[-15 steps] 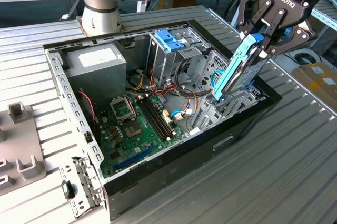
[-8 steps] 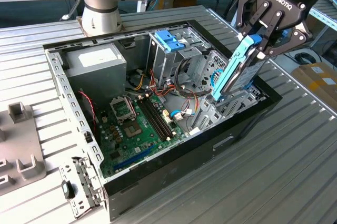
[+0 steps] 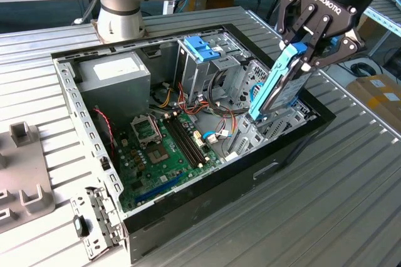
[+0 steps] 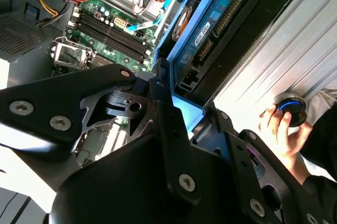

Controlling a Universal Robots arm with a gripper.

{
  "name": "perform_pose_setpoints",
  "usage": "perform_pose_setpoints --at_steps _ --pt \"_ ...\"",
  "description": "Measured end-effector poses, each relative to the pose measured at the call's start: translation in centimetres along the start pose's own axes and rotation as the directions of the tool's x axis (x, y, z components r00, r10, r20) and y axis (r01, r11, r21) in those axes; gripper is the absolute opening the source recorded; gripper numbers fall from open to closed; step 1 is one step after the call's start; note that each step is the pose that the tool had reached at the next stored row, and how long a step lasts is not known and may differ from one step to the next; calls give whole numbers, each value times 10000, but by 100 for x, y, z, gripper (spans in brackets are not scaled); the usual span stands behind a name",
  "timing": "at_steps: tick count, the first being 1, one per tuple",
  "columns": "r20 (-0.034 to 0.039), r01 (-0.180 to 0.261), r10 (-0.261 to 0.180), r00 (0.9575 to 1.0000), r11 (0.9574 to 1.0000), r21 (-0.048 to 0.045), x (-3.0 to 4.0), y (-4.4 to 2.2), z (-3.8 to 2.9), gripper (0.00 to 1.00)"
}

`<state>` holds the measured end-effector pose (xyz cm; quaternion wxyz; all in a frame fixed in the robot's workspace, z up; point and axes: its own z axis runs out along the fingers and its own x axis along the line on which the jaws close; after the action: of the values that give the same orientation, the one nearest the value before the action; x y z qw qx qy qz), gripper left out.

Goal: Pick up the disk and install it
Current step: 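Pick up the disk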

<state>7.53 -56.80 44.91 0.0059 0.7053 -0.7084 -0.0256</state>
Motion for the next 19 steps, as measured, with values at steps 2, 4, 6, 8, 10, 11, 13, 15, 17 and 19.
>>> perform_pose_setpoints --at_steps 2,4,6,8,10,11,13,15,17,19 --pt "3 0 0 10000 10000 0 -6 1 22 37" --pt "1 0 0 10000 10000 0 -6 3 39 37" --pt "1 -1 1 10000 10000 0 -6 14 60 37" --pt "1 0 0 10000 10000 0 -5 26 73 37" --pt "0 1 -1 10000 10000 0 -5 27 84 37" --pt "1 0 0 10000 10000 0 -5 27 90 37" --pt "0 0 0 10000 10000 0 -4 27 99 37" --pt "-4 0 0 10000 10000 -1 -4 26 109 37" --pt "4 0 0 10000 10000 0 -3 25 136 37" --pt "-2 0 0 10000 10000 0 -3 24 152 37"
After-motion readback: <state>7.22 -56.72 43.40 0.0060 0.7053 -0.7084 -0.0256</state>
